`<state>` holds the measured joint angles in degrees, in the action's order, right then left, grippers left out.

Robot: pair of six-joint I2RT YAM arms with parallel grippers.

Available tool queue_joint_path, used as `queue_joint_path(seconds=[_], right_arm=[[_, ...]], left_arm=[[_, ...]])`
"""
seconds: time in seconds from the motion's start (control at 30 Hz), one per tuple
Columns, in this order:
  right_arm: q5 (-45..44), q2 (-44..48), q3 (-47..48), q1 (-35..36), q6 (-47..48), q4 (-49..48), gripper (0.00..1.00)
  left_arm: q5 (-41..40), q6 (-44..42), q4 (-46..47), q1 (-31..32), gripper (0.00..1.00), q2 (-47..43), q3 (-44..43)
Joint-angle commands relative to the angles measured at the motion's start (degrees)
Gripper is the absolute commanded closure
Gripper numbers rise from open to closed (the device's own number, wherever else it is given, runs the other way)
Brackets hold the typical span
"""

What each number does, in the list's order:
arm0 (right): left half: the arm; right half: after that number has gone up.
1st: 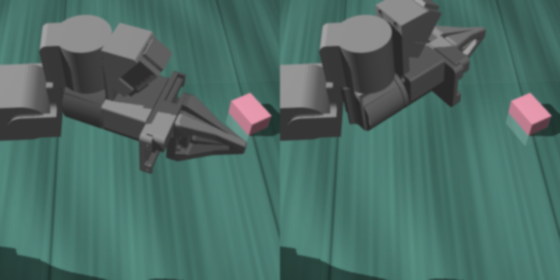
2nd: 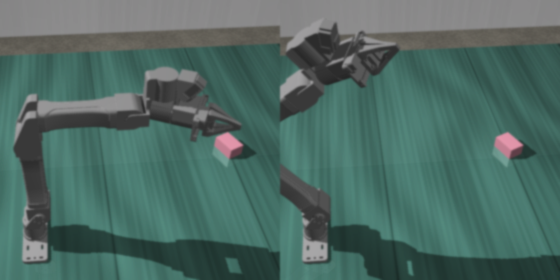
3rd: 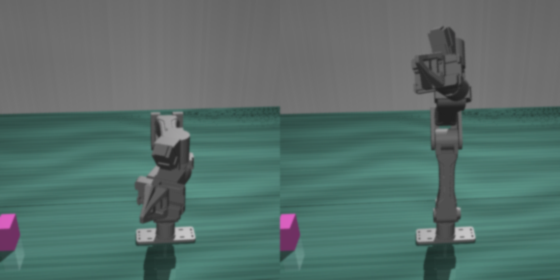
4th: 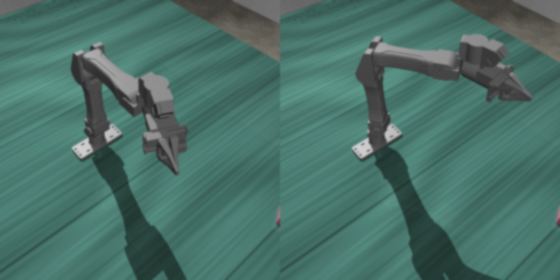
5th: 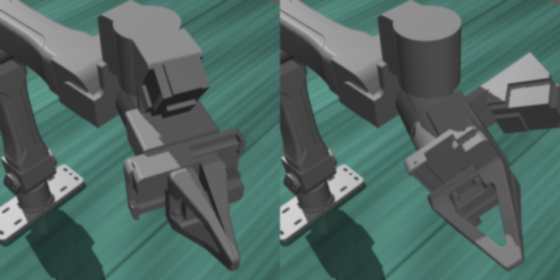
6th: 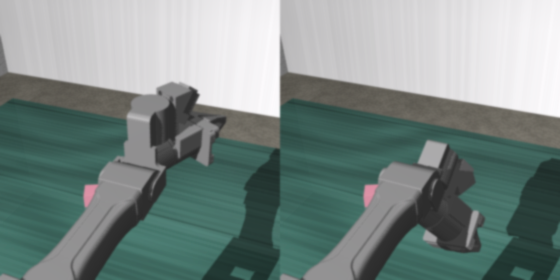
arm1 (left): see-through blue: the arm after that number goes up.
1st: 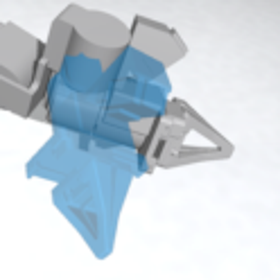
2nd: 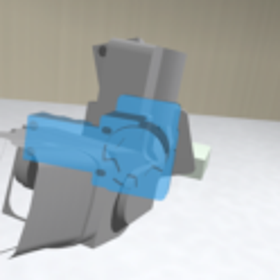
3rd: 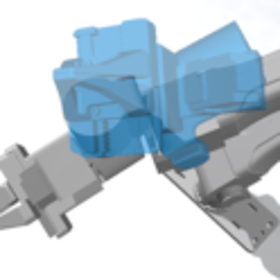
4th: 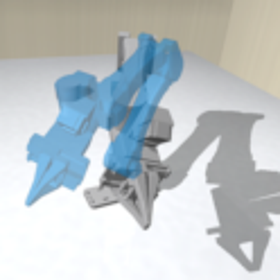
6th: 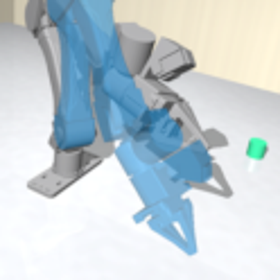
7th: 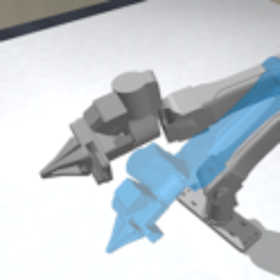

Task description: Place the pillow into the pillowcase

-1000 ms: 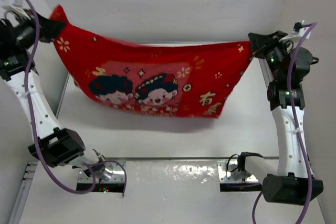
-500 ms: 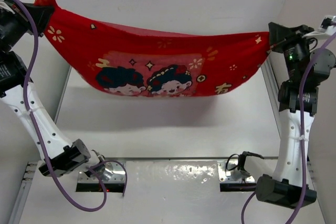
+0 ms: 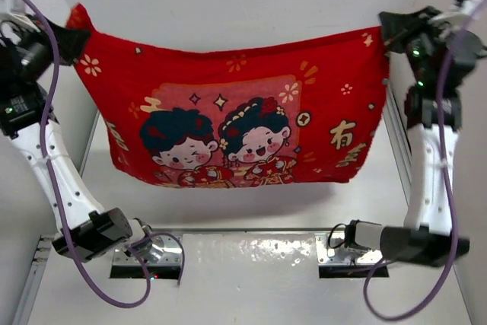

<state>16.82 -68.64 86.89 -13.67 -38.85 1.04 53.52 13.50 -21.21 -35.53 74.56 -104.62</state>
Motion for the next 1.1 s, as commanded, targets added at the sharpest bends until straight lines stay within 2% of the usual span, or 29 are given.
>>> queue_joint_path(seconds=[0.0, 0.1, 0.13, 0.2, 0.3, 0.43, 0.47, 0.6, 0.7, 0.73, 0.77, 0.8, 0.83, 0.87, 0.93, 1.07], right_arm=[[-6.87, -7.72, 0.91, 4.08, 1.57, 4.83, 1.00], [-12.67, -14.49, 1.97, 10.67, 7.09, 6.69, 1.00], [-17.82, -17.64, 1.70, 13.21, 7.99, 6.61, 1.00], [-21.98, -20.73, 1.26, 15.15, 8.18, 5.30, 1.00], [-25.69, -27.84, 2.31, 14.29, 4.76, 2.40, 1.00], [-26.31, -39.88, 12.58, 13.94, 3.52, 2.04, 1.00], [-26.83, -44.78, 14.86, 13.94, 3.26, 1.86, 1.00], [-28.68, -55.09, 25.84, 13.94, 0.63, -0.60, 1.00], [-29.30, -60.97, 29.46, 13.94, -1.84, -7.08, 1.00], [-29.39, -61.69, 29.56, 13.94, -2.19, -9.02, 0.83], [-28.26, -62.40, 29.56, 12.28, -2.19, -13.21, 0.58], [-27.11, -63.10, 30.78, 12.18, -2.02, -14.47, 0.34], [-26.23, -64.50, 31.75, 12.18, -1.50, -14.49, 0.21], [-25.79, -64.95, 33.07, 12.26, -0.10, -13.01, 0.02], [-25.61, -63.12, 33.00, 12.27, 2.97, -11.68, 0.01], [-24.30, -53.11, 21.24, 11.74, 7.37, -13.78, 0.01]], left_arm=[[-14.30, -2.93, -0.14, 2.29, 1.00, 3.48, 7.66], [-21.24, -4.79, 1.87, 5.73, 1.00, 6.20, 14.78], [-23.61, -5.14, 4.31, 6.26, 1.00, 6.99, 17.75], [-25.82, -5.32, 6.00, 7.14, 1.00, 10.59, 19.27], [-27.68, -5.15, 7.68, 7.84, 1.00, 17.52, 18.40], [-29.61, -6.29, 6.45, 9.77, 1.00, 29.72, 8.33], [-29.87, -6.03, 6.45, 10.65, 1.00, 31.59, 6.29], [-33.37, -5.76, 6.71, 13.02, 1.00, 39.94, -4.42], [-36.01, -5.76, 6.62, 14.78, 1.00, 46.27, -10.84], [-36.72, -5.76, 6.71, 15.66, 0.93, 49.16, -12.00], [-37.51, -5.85, 7.23, 16.10, 0.82, 50.58, -13.49], [-38.83, -5.85, 7.24, 16.37, 0.65, 52.16, -16.55], [-39.71, -5.94, 6.89, 16.98, 0.10, 54.96, -18.50], [-40.59, -6.03, 6.36, 17.24, 0.00, 56.20, -20.60], [-42.52, -6.37, 4.08, 17.16, 0.00, 58.32, -26.50], [-41.92, -9.96, 4.86, 16.28, 0.00, 53.77, -25.73]])
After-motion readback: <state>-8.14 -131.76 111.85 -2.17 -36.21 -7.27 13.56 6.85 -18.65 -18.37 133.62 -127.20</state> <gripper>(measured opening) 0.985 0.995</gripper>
